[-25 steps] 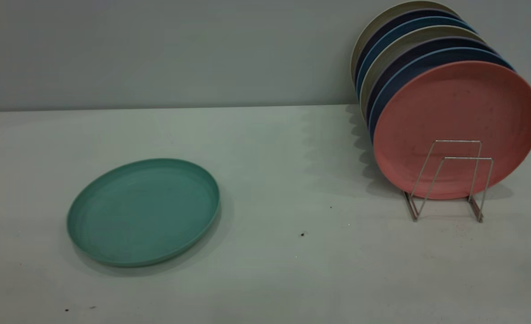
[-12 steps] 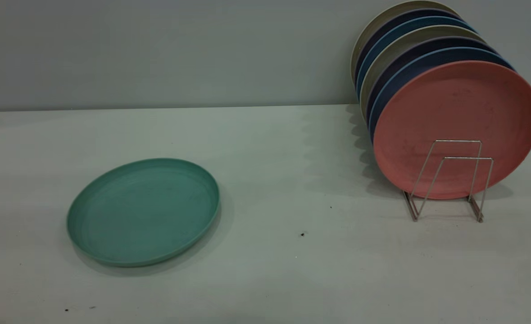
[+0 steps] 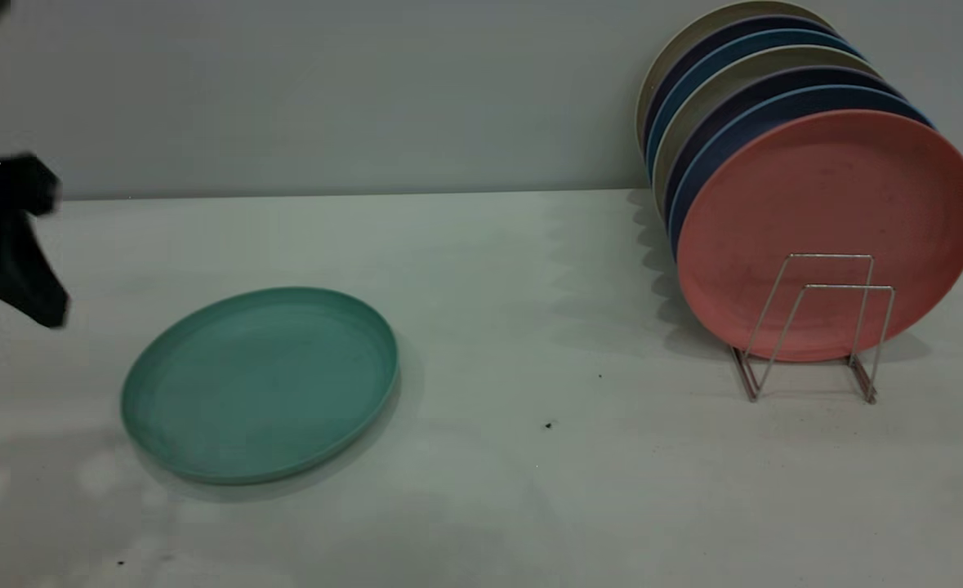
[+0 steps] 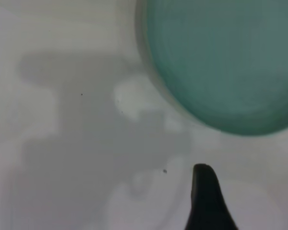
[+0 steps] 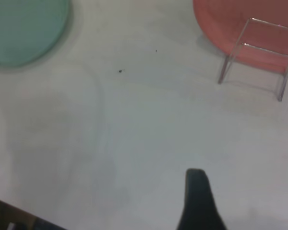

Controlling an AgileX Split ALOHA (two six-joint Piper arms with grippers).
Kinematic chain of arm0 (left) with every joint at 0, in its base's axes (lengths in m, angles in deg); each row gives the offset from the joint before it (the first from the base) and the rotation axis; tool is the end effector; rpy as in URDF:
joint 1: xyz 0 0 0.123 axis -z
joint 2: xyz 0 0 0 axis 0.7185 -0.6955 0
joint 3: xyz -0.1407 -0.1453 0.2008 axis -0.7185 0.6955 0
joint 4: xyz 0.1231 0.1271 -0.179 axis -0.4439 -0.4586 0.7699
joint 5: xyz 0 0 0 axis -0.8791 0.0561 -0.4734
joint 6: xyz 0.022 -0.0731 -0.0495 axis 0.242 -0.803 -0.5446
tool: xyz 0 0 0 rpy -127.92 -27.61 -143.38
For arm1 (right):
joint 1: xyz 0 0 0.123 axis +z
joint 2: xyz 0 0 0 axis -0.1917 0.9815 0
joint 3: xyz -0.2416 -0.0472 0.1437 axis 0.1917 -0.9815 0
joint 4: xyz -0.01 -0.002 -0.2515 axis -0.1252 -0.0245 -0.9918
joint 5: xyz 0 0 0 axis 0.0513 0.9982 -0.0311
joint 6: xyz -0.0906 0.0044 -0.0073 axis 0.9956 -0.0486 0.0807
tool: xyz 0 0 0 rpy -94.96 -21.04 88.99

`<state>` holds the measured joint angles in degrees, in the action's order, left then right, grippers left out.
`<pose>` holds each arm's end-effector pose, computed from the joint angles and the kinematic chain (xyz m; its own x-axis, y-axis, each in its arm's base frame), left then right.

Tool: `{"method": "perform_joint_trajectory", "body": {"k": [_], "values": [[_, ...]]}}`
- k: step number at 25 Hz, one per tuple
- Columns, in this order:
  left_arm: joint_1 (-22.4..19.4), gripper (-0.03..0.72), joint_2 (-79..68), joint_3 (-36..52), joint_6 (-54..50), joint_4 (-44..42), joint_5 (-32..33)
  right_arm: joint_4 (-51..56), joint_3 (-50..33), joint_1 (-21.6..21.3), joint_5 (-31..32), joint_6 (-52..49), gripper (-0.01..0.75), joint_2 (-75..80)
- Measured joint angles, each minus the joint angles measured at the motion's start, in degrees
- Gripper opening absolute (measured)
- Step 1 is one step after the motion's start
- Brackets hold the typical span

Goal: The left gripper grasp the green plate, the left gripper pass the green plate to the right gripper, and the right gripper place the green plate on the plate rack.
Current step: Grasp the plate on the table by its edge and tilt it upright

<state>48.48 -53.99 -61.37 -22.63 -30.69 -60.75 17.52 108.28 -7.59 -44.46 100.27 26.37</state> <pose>0.2834 -0.0219 0.1697 -0.8731 -0.2479 -0.4197 -0.1670 0.9611 -0.2202 0.1504 0.0356 0.2539 -0.6753 -0.1422 -0.7237 -0.3365 0.9326 0.1308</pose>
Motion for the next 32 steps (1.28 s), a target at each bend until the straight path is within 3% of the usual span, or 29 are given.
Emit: {"method": "perform_joint_trajectory", "body": {"k": [9,15,21,32], "values": [[-2.2,0.481,-17.0,-4.3,9.1,16.0,-3.0,0.2,0.0,0.0,0.7,0.6,0.533,0.1],[-5.8,0.480,-20.7,-4.5,10.4,19.4,-5.2,0.2,0.0,0.0,1.2,0.8,0.533,0.1],[-5.8,0.480,-22.4,-4.6,16.4,23.0,-6.7,0.2,0.0,0.0,1.2,0.8,0.533,0.1],[-5.8,0.479,-26.4,-4.8,34.3,44.0,-7.0,0.2,0.0,0.0,1.3,0.8,0.533,0.1]]}}
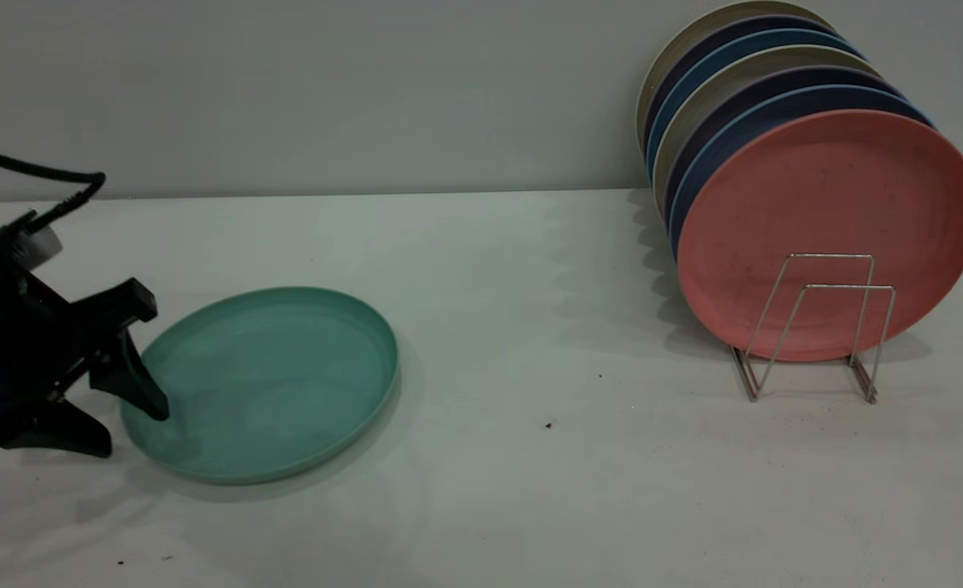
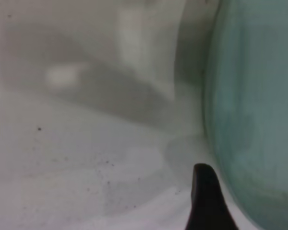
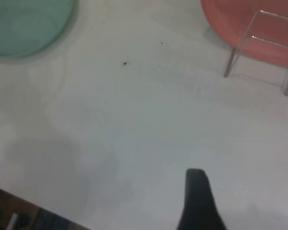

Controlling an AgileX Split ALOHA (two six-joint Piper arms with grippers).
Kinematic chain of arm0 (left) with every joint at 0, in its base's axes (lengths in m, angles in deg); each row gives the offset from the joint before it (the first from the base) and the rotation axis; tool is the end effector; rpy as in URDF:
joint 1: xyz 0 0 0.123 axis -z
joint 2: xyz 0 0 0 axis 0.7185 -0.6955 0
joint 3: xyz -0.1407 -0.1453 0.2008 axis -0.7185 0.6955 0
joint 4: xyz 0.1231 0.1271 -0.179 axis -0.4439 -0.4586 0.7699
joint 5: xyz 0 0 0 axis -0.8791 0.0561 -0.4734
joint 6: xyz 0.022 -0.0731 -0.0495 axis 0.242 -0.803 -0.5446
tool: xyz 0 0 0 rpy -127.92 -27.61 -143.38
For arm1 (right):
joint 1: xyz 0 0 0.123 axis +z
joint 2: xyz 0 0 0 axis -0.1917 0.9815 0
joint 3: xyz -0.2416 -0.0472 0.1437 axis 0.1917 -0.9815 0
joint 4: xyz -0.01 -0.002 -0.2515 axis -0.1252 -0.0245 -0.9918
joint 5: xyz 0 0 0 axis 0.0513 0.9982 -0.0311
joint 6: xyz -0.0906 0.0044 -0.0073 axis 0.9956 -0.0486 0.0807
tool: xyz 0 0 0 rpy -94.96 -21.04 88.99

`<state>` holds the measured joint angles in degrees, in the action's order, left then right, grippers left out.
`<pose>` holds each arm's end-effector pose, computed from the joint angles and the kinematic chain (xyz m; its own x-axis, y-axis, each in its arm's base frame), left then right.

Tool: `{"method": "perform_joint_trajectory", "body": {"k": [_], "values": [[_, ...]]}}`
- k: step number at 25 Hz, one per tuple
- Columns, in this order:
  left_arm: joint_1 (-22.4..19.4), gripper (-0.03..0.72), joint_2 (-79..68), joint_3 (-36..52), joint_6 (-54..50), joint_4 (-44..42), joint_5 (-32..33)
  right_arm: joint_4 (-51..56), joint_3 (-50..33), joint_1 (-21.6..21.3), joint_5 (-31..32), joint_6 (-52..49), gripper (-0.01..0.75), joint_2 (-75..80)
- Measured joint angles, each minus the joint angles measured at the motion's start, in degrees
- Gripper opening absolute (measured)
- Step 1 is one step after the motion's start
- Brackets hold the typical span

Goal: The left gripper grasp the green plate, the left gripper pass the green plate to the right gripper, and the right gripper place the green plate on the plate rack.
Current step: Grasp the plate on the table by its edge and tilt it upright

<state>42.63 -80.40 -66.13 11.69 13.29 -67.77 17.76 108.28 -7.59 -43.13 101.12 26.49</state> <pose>0.3211 0.0003 0.0545 -0.8467 -0.4906 -0.2058 -0.4176 0.8526 -0.3142 0.1491 0.0366 0.2526 -0.6845 -0.1589 -0.7115 -0.3536 0.9259 0.1333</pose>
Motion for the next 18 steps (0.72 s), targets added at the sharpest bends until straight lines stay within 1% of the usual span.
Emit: {"method": "perform_joint_trajectory", "body": {"k": [10,13,15,18], "values": [[0.0,0.479,-5.2,-0.1,9.8,12.3,-0.4,0.0,0.0,0.0,0.1,0.0,0.533,0.0],[0.0,0.469,-6.1,-0.1,14.5,16.3,-0.7,0.0,0.0,0.0,0.1,0.0,0.533,0.0],[0.0,0.444,-6.2,-0.1,18.8,19.4,-0.9,0.0,0.0,0.0,0.1,0.1,0.533,0.0],[0.0,0.350,-6.2,-0.1,24.9,25.0,-1.1,0.0,0.0,0.0,0.1,0.2,0.533,0.0]]}}
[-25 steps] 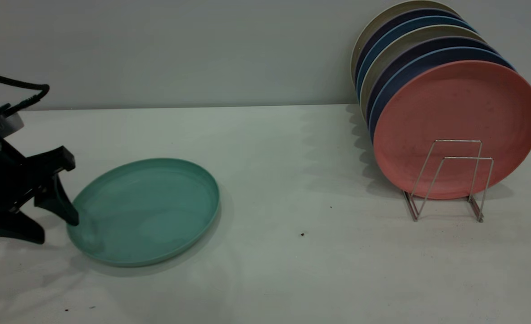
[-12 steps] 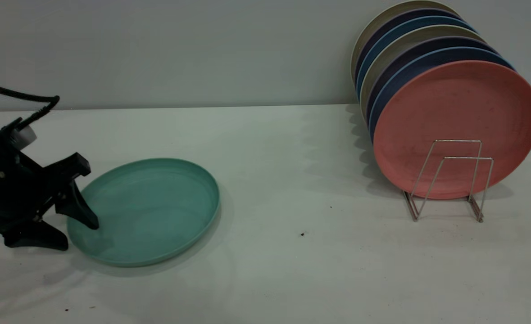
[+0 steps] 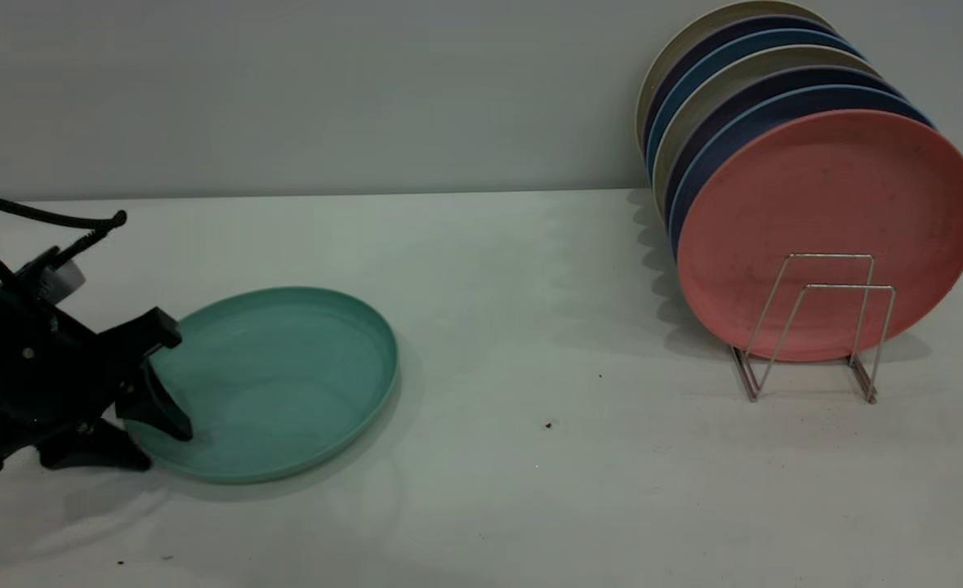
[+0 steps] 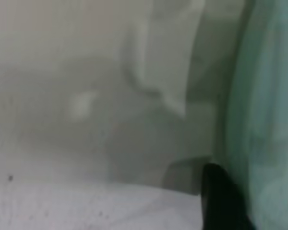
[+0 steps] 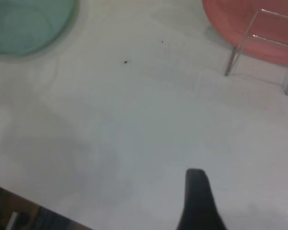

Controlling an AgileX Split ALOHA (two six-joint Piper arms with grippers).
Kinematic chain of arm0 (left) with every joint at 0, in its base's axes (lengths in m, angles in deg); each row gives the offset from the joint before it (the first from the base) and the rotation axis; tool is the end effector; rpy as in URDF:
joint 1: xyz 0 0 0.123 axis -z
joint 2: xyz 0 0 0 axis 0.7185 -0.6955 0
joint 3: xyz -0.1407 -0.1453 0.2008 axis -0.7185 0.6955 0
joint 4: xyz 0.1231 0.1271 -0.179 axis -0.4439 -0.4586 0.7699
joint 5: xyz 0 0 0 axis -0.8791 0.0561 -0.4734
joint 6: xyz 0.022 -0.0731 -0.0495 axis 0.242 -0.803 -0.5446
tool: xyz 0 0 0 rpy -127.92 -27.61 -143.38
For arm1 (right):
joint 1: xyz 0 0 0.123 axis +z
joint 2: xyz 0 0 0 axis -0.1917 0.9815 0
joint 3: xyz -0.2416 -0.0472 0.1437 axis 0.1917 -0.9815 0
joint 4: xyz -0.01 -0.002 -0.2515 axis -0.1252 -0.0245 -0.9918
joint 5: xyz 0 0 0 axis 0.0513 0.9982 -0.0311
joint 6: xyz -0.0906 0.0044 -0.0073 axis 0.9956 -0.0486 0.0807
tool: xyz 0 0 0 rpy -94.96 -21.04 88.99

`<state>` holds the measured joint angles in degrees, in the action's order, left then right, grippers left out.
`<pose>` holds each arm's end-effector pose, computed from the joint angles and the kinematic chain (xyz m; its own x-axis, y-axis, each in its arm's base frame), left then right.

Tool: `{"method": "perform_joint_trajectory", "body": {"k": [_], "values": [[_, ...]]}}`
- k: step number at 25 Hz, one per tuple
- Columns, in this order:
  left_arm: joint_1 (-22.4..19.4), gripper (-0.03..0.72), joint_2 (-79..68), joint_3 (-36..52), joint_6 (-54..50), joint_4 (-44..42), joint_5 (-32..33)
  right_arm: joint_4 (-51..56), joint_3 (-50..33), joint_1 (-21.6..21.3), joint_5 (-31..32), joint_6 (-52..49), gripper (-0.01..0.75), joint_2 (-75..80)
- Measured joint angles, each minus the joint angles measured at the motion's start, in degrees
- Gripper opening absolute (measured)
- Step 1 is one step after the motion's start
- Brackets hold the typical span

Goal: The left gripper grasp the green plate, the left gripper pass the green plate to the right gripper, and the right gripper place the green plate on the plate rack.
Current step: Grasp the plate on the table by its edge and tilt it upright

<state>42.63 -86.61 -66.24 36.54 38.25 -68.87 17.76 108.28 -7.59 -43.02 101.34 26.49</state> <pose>0.3208 -0.0005 0.0230 -0.8449 -0.4998 -0.1904 -0.4277 0.8451 -0.3206 0.1489 0.0367 0.2525 -0.6842 -0.1630 -0.7109 -0.3569 0.9249 0.1314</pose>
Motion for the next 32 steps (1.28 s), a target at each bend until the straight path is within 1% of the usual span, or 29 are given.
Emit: {"method": "perform_joint_trajectory", "body": {"k": [4,7,9,14,17,20,23,27,30,32], "values": [[0.0,0.179,0.0,0.0,6.5,6.5,-0.1,0.0,0.0,0.0,0.0,0.0,0.533,0.0],[0.0,0.054,0.0,0.0,9.3,9.7,-0.4,0.0,0.0,0.0,0.1,0.1,0.533,0.0],[0.0,0.020,0.0,0.0,10.1,10.1,-0.4,0.0,0.0,0.0,0.3,0.1,0.533,0.0],[0.0,0.014,-0.1,-0.1,11.7,10.3,1.0,1.2,0.0,0.0,0.5,0.2,0.533,0.0],[0.0,0.014,-0.1,-0.5,15.7,11.4,5.0,4.7,0.0,0.0,0.6,1.0,0.533,0.0],[0.0,0.014,0.3,-0.5,20.7,14.0,9.5,9.2,0.0,0.0,0.6,4.2,0.526,0.3],[0.0,0.014,1.7,-0.6,24.6,14.4,12.8,15.0,0.0,0.0,0.5,9.6,0.500,1.9],[0.0,0.014,3.3,-0.6,27.7,14.4,16.4,25.2,0.0,0.0,0.4,18.7,0.452,6.9],[0.4,0.014,4.4,-0.6,28.6,14.3,17.4,33.9,0.0,0.0,0.7,28.0,0.439,12.3],[1.4,0.014,5.5,-0.6,29.4,14.4,17.4,40.6,0.0,0.0,1.1,35.0,0.437,16.1]]}}
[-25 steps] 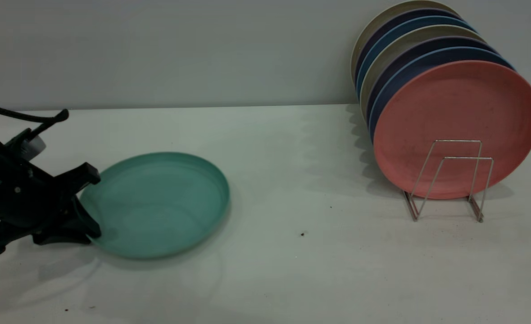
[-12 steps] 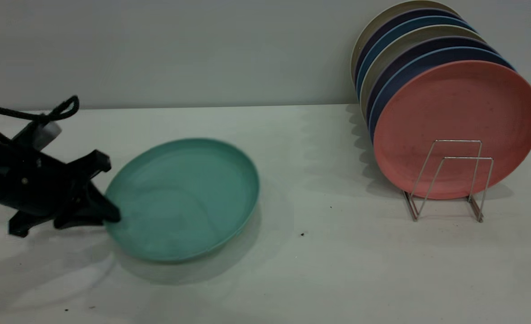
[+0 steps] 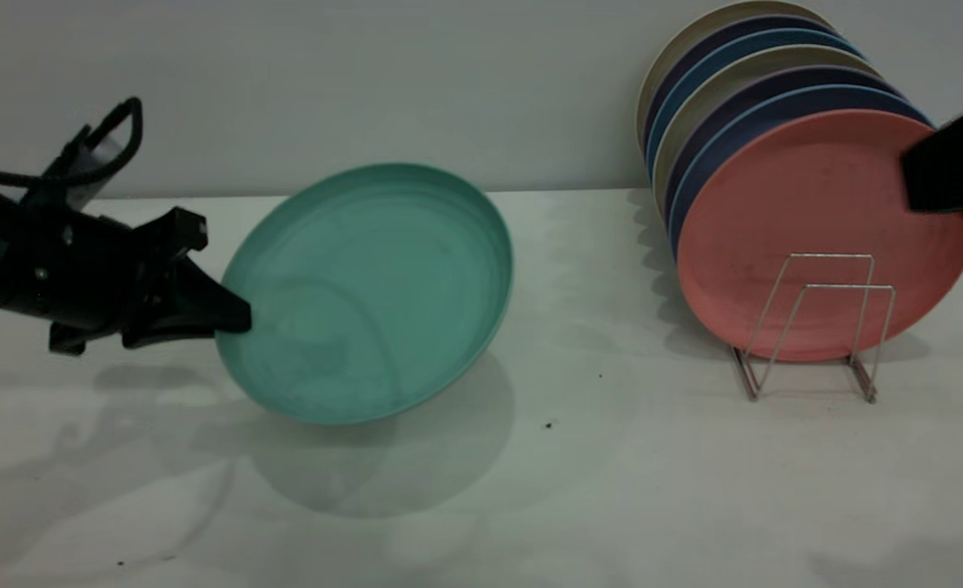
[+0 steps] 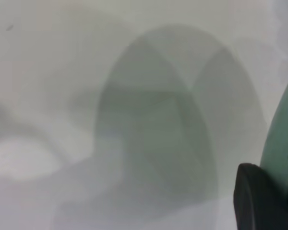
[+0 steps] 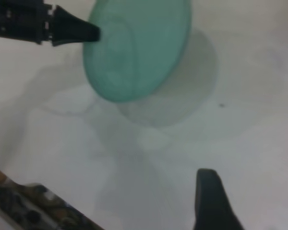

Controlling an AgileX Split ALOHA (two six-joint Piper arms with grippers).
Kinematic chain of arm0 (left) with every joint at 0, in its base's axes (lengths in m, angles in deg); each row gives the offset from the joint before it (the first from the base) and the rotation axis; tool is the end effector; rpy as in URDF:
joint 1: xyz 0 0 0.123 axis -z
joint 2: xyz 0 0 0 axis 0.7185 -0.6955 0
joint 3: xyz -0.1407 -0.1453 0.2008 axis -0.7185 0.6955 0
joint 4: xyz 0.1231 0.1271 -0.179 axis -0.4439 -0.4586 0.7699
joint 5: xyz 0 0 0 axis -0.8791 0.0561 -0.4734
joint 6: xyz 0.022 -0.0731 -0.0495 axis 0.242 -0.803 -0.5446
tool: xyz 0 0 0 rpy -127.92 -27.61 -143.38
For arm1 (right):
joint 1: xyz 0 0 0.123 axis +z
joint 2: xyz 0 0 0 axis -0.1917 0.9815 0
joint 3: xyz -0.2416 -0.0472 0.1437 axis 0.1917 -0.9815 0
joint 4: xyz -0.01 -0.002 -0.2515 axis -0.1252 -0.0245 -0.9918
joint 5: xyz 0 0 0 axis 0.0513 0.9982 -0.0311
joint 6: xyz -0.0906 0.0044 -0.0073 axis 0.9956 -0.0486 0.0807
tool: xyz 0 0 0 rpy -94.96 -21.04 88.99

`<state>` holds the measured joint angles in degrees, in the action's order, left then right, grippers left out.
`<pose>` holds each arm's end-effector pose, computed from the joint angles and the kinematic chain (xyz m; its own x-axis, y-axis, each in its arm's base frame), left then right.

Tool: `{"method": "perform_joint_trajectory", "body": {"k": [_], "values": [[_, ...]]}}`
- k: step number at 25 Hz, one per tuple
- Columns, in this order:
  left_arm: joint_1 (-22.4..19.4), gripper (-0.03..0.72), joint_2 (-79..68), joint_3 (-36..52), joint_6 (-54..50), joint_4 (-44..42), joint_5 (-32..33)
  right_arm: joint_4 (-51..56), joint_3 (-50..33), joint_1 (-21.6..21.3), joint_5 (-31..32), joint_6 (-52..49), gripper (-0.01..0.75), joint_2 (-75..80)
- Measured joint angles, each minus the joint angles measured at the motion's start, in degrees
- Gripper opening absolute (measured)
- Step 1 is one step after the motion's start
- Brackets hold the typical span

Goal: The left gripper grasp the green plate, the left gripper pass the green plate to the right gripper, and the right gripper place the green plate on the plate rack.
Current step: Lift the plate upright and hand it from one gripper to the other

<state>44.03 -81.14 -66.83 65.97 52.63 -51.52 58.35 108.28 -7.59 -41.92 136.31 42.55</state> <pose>0.3370 -0.0328 0.0685 -0.8828 -0.2407 -0.4034 0.0079 0.8510 -0.5251 0.1913 0.0630 0.2304 -0.6896 -0.0510 -0.7224 -0.4625 0.7986 0.3851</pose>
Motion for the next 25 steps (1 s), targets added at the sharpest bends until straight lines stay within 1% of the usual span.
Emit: {"method": "perform_joint_trajectory", "body": {"k": [7,11,18,25], "values": [[6.4,0.014,3.0,0.0,0.7,0.0,0.0,21.7,0.3,0.0,0.5,21.9,0.436,14.9],[9.8,0.014,3.2,0.0,0.4,0.0,-0.5,27.9,0.5,0.0,3.3,30.7,0.436,23.1],[15.9,0.014,3.2,0.0,-0.8,0.0,-3.1,29.0,0.8,0.0,5.3,33.7,0.436,32.3],[19.7,0.014,3.2,0.0,-0.8,0.0,-3.4,29.0,0.8,0.0,5.6,34.1,0.436,34.2]]}}
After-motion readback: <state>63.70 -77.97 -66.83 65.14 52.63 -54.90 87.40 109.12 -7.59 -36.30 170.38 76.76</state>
